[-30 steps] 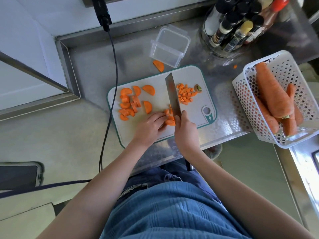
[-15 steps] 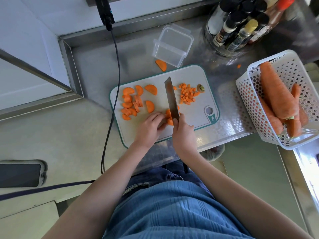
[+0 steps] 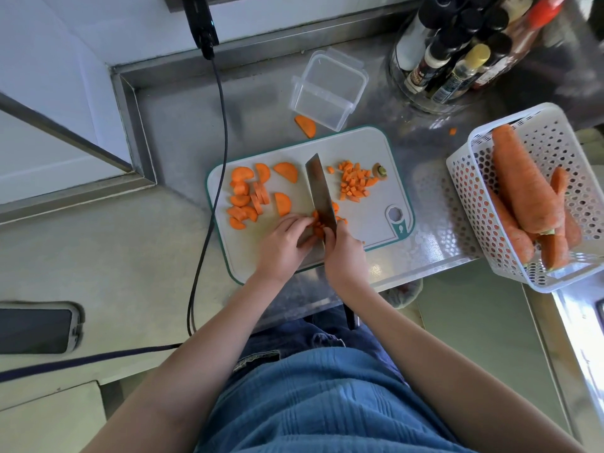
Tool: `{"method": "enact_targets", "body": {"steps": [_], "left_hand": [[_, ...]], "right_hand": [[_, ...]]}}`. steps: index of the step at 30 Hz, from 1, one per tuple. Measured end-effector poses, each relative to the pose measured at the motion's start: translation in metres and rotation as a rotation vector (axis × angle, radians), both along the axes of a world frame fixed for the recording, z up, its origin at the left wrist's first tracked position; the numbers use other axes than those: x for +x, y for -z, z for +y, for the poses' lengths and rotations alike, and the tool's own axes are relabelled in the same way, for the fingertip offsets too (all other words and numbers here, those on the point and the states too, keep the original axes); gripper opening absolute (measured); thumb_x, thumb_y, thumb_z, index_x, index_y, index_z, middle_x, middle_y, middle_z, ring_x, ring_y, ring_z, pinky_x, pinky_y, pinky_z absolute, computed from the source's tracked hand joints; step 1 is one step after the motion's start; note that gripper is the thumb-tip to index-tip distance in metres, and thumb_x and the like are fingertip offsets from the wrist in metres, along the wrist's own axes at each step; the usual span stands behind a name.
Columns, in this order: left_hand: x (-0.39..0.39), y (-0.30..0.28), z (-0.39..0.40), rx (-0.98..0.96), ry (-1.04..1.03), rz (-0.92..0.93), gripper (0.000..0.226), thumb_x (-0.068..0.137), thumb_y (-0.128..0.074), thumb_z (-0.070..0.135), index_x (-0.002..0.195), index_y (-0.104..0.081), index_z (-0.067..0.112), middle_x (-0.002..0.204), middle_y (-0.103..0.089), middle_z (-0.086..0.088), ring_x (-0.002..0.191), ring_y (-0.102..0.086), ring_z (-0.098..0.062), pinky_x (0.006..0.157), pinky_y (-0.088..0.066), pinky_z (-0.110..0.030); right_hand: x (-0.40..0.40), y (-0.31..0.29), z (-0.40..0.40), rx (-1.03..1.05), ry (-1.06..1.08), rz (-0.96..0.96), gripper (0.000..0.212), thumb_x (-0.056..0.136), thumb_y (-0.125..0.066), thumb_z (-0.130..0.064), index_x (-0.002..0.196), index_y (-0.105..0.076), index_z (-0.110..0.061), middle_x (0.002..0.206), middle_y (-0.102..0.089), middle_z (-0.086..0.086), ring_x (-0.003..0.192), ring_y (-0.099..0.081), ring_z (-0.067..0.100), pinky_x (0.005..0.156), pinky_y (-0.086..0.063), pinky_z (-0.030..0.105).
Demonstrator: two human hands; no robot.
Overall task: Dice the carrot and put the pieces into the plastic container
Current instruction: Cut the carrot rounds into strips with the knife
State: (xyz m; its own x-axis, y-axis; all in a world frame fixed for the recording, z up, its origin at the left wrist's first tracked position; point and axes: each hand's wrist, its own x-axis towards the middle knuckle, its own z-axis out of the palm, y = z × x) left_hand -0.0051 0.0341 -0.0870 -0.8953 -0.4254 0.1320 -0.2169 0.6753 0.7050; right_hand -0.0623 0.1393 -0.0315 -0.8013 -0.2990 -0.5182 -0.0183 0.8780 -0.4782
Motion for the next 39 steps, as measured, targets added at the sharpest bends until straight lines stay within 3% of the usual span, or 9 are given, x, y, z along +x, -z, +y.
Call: {"method": "enact_targets", "body": {"steps": [8, 12, 17, 26, 31, 35, 39], "left_hand": [[0.002, -0.004, 0.001, 0.006, 0.010, -0.009, 0.030, 0.071, -0.078, 0.007, 0.099, -0.068, 0.004, 0.098, -0.067, -0.007, 0.098, -0.058, -0.017, 0.085, -0.043, -0.019], [0.012, -0.002, -0.001, 0.025, -0.023, -0.035, 0.026, 0.076, -0.076, 0.012, 0.099, -0.066, 0.004, 0.097, -0.066, -0.008, 0.097, -0.059, -0.020, 0.082, -0.047, -0.025], [0.019, 0.001, -0.002, 0.002, -0.038, -0.068, 0.027, 0.077, -0.075, 0.013, 0.100, -0.067, 0.004, 0.100, -0.067, -0.008, 0.100, -0.059, -0.020, 0.083, -0.046, -0.023], [0.016, 0.001, -0.002, -0.016, 0.006, -0.041, 0.035, 0.072, -0.077, 0.004, 0.105, -0.067, 0.001, 0.100, -0.068, -0.008, 0.107, -0.050, -0.014, 0.091, -0.039, -0.021], [0.015, -0.001, -0.003, 0.007, 0.054, -0.069, 0.043, 0.069, -0.074, -0.001, 0.111, -0.066, 0.001, 0.105, -0.067, -0.009, 0.109, -0.051, -0.015, 0.091, -0.043, -0.023], [0.015, -0.003, 0.000, 0.017, 0.102, -0.074, 0.048, 0.072, -0.072, 0.001, 0.119, -0.063, 0.002, 0.111, -0.065, -0.008, 0.111, -0.049, -0.010, 0.091, -0.044, -0.023], [0.013, -0.002, 0.003, 0.006, 0.147, -0.074, 0.043, 0.078, -0.069, 0.004, 0.120, -0.063, 0.004, 0.112, -0.064, -0.008, 0.112, -0.051, -0.013, 0.091, -0.048, -0.027]], "right_hand": [[0.007, -0.009, 0.016, -0.185, 0.103, 0.029, 0.022, 0.103, -0.035, -0.029, 0.092, -0.041, -0.011, 0.066, -0.054, 0.005, 0.055, -0.048, 0.021, 0.047, -0.031, 0.031], [0.010, -0.009, 0.012, -0.157, 0.059, 0.001, 0.023, 0.103, -0.033, -0.033, 0.099, -0.042, -0.012, 0.065, -0.051, 0.004, 0.052, -0.046, 0.018, 0.044, -0.026, 0.029], [0.009, -0.005, 0.009, -0.135, 0.013, 0.013, 0.021, 0.103, -0.031, -0.034, 0.097, -0.038, -0.015, 0.066, -0.054, 0.007, 0.053, -0.049, 0.024, 0.043, -0.029, 0.029], [0.013, 0.001, 0.000, -0.002, -0.029, 0.071, 0.021, 0.104, -0.029, -0.029, 0.103, -0.039, -0.011, 0.076, -0.059, 0.012, 0.066, -0.058, 0.034, 0.054, -0.045, 0.036], [0.011, 0.005, -0.005, 0.072, -0.071, 0.072, 0.019, 0.104, -0.030, -0.023, 0.114, -0.041, -0.011, 0.084, -0.059, 0.013, 0.073, -0.058, 0.033, 0.057, -0.041, 0.035], [0.001, 0.004, 0.005, -0.117, 0.076, -0.004, 0.025, 0.103, -0.034, -0.033, 0.096, -0.042, -0.010, 0.075, -0.056, 0.006, 0.067, -0.054, 0.029, 0.053, -0.035, 0.032], [-0.002, -0.004, 0.013, -0.233, 0.160, 0.059, 0.025, 0.103, -0.036, -0.027, 0.087, -0.042, -0.010, 0.066, -0.051, 0.001, 0.055, -0.046, 0.016, 0.047, -0.031, 0.027]]}}
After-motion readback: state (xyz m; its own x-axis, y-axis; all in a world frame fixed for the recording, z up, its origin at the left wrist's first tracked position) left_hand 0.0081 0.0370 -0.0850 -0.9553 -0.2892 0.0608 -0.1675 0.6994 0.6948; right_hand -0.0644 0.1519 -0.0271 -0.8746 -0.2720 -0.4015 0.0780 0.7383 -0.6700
